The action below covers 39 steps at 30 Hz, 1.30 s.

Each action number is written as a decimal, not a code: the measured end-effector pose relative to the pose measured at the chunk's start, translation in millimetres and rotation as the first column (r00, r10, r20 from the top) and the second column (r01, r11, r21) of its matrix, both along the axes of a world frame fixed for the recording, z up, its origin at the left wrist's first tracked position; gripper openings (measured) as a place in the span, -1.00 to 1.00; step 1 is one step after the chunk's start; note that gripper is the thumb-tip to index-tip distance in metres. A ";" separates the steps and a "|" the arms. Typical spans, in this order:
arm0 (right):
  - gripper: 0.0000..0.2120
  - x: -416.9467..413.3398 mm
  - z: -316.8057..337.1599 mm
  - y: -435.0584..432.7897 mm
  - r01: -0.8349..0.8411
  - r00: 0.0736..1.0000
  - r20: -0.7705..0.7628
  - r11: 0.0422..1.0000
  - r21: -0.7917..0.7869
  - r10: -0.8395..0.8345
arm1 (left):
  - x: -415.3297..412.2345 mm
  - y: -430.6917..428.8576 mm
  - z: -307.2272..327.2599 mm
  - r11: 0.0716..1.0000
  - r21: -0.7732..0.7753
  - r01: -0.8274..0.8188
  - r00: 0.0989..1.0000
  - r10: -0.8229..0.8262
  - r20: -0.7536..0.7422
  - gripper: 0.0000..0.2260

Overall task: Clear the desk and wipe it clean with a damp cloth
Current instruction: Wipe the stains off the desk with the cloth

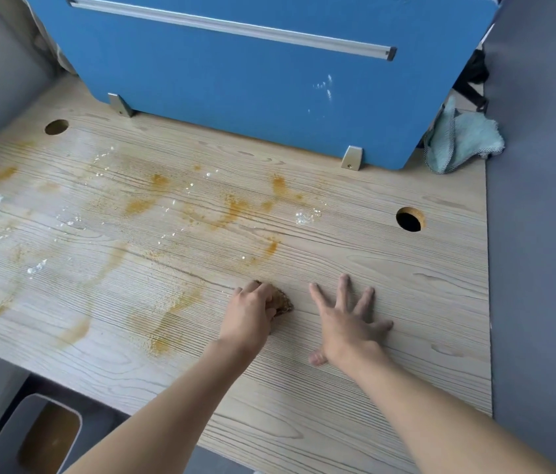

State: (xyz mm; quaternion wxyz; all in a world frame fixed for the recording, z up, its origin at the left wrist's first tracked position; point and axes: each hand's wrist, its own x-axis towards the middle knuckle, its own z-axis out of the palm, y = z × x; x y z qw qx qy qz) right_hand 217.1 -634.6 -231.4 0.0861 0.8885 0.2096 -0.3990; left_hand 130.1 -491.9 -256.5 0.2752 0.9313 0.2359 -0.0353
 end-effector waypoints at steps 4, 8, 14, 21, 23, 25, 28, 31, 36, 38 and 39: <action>0.30 -0.1 -0.8 1.7 -0.011 1.000 0.005 1.000 -0.013 0.011 | -6.6 -3.5 -0.8 0.998 -0.014 0.057 0.998 -0.057 0.006 -0.79; 0.29 -0.1 -0.4 1.4 -0.012 1.000 0.001 1.000 -0.008 0.012 | 16.1 3.5 0.2 1.000 -0.015 -0.020 1.000 0.020 0.018 -0.79; 0.29 1.4 1.8 1.1 -0.018 1.000 -0.002 1.000 -0.008 0.018 | 8.5 3.8 0.6 0.999 -0.018 0.040 0.999 -0.039 0.003 -0.76; 0.26 2.0 2.2 0.4 -0.023 1.000 0.003 0.999 -0.027 0.023 | 31.9 21.1 -1.1 0.999 0.020 -0.043 0.998 0.042 0.049 -0.91; 0.26 0.2 1.3 1.6 -0.002 1.000 -0.004 1.000 -0.027 0.002 | 24.0 10.9 0.4 0.999 -0.006 0.040 0.998 -0.039 0.058 -0.84; 0.26 0.0 1.9 3.5 0.006 1.000 0.002 1.000 -0.027 -0.006 | 17.3 5.9 -3.4 0.993 -0.003 0.121 0.991 -0.121 0.064 -0.84; 0.27 0.2 0.7 4.6 0.035 0.999 0.003 0.999 -0.041 -0.035 | 26.0 20.0 -9.6 0.992 -0.004 0.127 0.990 -0.126 0.064 -0.84; 0.28 0.8 -2.5 5.3 0.058 0.998 0.002 0.998 -0.039 -0.058 | 37.7 31.3 -11.1 0.998 0.011 0.061 0.995 -0.062 0.081 -0.83; 0.32 0.6 -4.9 7.1 0.051 0.998 0.026 0.997 -0.063 -0.050 | 28.2 18.6 -12.6 0.979 -0.002 0.205 0.977 -0.204 0.057 -0.84; 0.29 4.3 -2.7 5.5 0.011 0.999 0.043 0.998 -0.054 -0.009 | 30.0 22.9 -13.1 0.978 -0.015 0.210 0.977 -0.209 0.053 -0.88; 0.26 9.7 -2.0 4.9 0.005 0.998 0.055 0.999 -0.037 -0.003 | 35.0 26.9 -13.0 0.979 -0.007 0.202 0.978 -0.202 0.055 -0.88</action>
